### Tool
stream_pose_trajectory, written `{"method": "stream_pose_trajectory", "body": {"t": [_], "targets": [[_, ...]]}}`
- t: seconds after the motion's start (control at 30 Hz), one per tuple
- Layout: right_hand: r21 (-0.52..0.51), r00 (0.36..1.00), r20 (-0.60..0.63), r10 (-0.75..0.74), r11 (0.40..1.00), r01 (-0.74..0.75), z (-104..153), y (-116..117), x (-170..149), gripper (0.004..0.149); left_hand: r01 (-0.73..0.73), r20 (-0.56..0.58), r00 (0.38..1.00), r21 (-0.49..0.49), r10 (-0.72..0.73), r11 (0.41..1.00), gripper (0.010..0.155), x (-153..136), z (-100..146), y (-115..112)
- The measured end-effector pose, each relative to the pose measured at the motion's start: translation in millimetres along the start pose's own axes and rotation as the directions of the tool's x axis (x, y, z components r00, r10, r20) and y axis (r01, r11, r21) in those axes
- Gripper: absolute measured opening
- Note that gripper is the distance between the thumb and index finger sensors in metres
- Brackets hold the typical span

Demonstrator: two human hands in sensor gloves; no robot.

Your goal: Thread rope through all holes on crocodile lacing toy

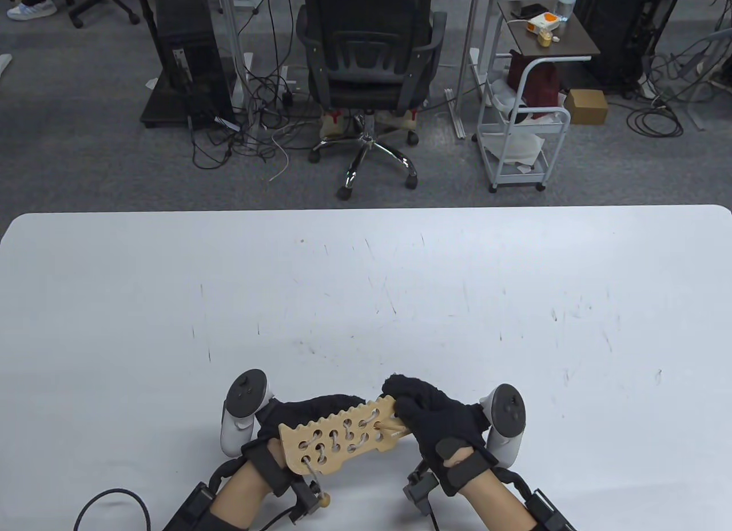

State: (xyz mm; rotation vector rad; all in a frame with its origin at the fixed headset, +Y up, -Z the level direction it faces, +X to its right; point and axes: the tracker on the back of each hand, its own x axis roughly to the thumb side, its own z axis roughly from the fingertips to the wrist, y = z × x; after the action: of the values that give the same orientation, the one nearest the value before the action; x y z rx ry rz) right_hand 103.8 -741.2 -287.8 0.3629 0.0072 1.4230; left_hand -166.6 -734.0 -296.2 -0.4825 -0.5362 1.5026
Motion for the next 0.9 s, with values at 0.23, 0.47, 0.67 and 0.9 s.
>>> {"method": "stream_pose_trajectory", "body": {"t": [0.23, 0.47, 0.67, 0.9], "targets": [[-0.008, 0.998, 0.016, 0.062, 0.998, -0.062, -0.7, 0.0, 0.2, 0.045, -0.096, 0.032, 0.995, -0.035, 0.097, 0.995, 0.050, 0.7, 0.3, -4.5], [-0.012, 0.985, 0.059, 0.163, 0.987, -0.162, -2.0, -0.8, 3.2, 0.046, -0.145, 0.038, 0.988, -0.056, 0.148, 0.988, 0.052, 0.5, 0.0, -5.2], [-0.011, 0.953, 0.119, 0.278, 0.960, -0.279, -3.9, -3.4, 11.6, 0.045, -0.153, 0.053, 0.986, -0.087, 0.158, 0.984, 0.053, -0.5, -1.5, -6.4], [0.013, 0.967, 0.110, 0.230, 0.973, -0.232, -3.6, -4.7, 11.6, 0.045, -0.164, 0.039, 0.985, -0.097, 0.168, 0.982, 0.053, -1.2, -0.9, -6.8]]}}
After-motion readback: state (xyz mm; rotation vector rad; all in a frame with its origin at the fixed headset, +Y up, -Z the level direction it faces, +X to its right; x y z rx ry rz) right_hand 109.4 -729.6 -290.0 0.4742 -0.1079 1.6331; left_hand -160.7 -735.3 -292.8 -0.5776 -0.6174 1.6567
